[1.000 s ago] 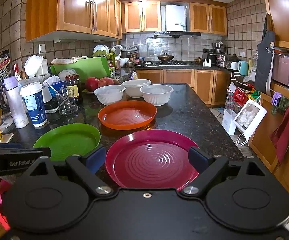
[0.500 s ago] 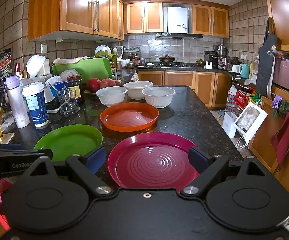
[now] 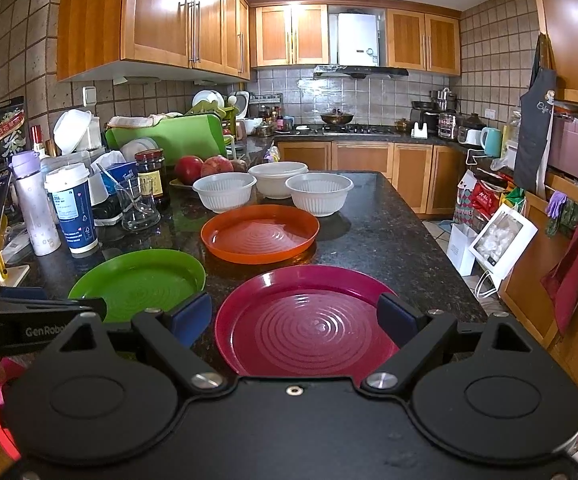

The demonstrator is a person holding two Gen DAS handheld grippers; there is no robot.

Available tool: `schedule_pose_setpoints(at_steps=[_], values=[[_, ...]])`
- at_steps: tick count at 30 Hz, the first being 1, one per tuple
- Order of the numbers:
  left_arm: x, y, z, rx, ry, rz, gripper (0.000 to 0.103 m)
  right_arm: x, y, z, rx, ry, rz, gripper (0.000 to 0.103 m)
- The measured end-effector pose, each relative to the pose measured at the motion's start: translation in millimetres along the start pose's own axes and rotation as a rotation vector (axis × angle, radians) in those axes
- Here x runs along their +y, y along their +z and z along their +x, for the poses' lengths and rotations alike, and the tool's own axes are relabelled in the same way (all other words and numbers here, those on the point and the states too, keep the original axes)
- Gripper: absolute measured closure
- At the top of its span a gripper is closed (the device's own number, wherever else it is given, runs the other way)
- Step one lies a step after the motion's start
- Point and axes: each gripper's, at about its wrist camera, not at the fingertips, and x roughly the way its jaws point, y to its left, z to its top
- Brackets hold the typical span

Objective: Organize plates and bowls

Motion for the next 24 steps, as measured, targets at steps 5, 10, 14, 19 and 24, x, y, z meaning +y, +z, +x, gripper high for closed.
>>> schedule_pose_setpoints(at_steps=[5, 10, 14, 19, 24], values=[[-0.8, 0.4, 0.5, 0.002, 0.002, 0.001, 0.038, 0.0, -0.2, 0.0, -0.001, 0.000, 0.002, 0.009], [-2.2, 0.2, 3.0, 0.011, 0.011, 0.001, 0.038, 0.3, -1.8, 1.0, -0.008, -0.003, -0.013, 0.009], [-4.5, -1.3, 2.8, 0.016, 0.025, -0.004, 0.038, -0.8, -1.8, 1.9, -0.007, 0.010, -0.015, 0.009], [-3.6, -4.5, 1.5, 0.024, 0.039, -0.014, 0.038, -1.9, -2.4, 1.2, -0.018, 0.016, -0.018, 0.009], [-1.5, -9.5, -0.4, 0.032, 0.059, -0.026, 0.043, -5.5, -4.9, 0.5, -0.021, 0.034, 0.000, 0.009]])
